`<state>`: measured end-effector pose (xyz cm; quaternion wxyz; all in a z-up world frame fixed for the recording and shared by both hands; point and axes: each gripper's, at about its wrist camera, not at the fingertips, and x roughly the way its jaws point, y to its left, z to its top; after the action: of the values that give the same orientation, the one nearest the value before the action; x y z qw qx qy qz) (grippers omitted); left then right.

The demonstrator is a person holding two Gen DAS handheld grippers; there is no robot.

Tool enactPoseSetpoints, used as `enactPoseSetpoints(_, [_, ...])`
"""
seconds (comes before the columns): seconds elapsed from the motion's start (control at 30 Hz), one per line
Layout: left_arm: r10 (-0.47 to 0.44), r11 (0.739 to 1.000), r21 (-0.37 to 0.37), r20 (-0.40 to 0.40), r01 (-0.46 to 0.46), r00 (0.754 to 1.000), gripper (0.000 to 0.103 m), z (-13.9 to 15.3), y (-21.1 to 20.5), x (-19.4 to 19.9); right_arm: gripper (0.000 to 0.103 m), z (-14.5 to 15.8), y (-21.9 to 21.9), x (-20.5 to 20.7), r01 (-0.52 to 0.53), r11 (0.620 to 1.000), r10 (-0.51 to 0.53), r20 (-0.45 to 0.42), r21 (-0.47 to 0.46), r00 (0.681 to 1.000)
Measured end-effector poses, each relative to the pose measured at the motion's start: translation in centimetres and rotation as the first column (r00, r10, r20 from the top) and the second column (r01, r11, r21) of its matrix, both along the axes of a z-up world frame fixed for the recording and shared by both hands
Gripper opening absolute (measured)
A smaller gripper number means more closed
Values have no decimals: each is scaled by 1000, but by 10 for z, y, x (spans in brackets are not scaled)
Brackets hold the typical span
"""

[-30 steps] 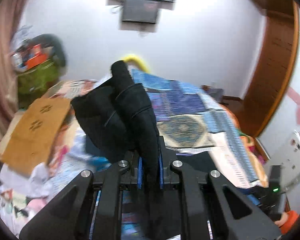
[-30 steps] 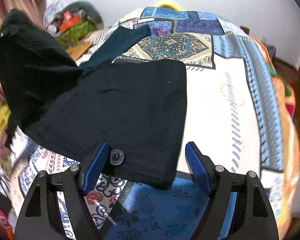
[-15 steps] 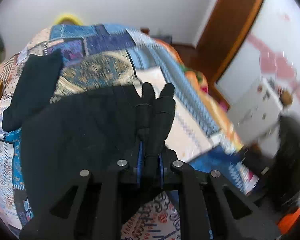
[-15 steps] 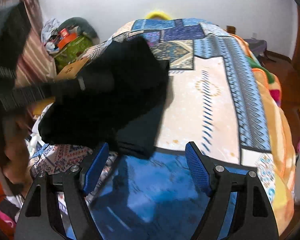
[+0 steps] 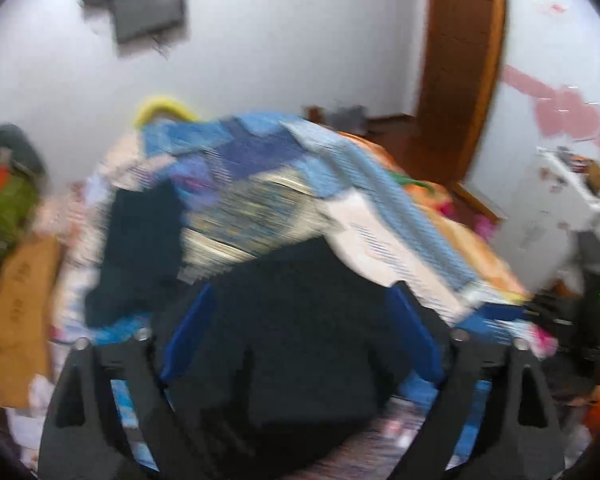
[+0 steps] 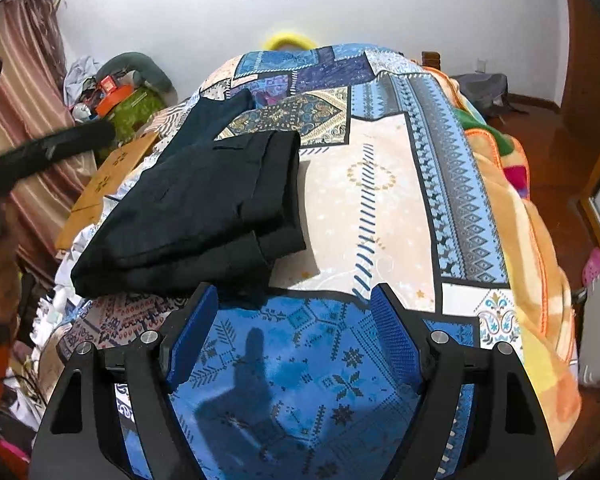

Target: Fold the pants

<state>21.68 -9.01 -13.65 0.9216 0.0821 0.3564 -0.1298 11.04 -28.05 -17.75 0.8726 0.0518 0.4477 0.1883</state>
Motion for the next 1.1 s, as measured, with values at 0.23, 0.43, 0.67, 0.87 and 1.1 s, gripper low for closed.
enactPoseSetpoints(0.23, [157, 980, 120, 4, -156, 988, 93, -16, 78, 79, 76, 16, 24, 5, -50, 999, 49, 60, 11, 997])
enactPoseSetpoints(0.43, [192, 969, 192, -170, -159, 967, 93, -79, 111, 134, 76, 12, 44, 18, -61, 998, 60, 60, 8, 996])
enactPoseSetpoints(0.67, [187, 960, 254, -253, -122, 949, 93, -143, 112, 126, 76, -19, 54, 42, -72, 997, 72, 8, -19, 997])
enactPoseSetpoints(0.87, [233, 955, 238, -231, -178, 945, 94, -140, 124, 92, 77, -45, 43, 79, -85, 996, 85, -83, 7, 993])
enactPoseSetpoints(1.1, [299, 943, 224, -252, -245, 920, 94, -129, 129, 40, 77, -34, 44, 99, -33, 989, 33, -4, -145, 999])
